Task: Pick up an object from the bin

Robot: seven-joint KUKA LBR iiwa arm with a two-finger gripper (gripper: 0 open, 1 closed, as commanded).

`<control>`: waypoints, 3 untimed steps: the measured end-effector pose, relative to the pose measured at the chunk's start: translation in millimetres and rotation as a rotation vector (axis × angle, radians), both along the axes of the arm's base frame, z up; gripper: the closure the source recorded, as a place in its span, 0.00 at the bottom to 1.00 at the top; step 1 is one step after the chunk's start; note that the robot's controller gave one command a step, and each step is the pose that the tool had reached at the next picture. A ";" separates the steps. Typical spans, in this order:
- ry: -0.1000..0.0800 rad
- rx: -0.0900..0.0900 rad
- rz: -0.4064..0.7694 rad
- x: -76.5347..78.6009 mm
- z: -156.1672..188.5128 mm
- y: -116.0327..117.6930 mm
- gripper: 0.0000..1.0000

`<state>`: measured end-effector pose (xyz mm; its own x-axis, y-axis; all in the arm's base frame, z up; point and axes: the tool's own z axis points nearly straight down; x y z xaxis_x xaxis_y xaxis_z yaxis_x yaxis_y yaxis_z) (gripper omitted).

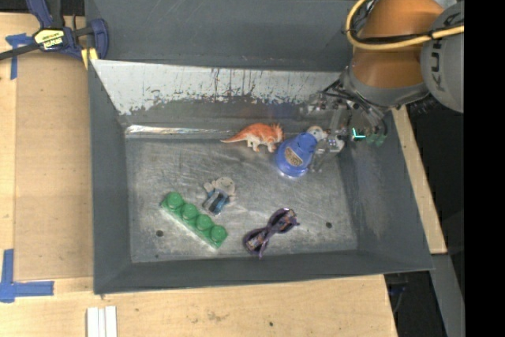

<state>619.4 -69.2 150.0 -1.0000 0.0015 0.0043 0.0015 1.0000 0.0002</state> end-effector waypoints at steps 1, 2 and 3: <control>-0.008 -0.001 0.001 2.0 4.7 0.1 0.00; -0.015 -0.002 0.059 -7.2 -32.5 -0.5 0.00; -0.014 -0.003 0.139 0.4 -74.8 9.7 1.00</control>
Offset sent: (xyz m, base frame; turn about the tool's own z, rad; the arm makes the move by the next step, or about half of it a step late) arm -0.0223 -0.0012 -0.0800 -0.1187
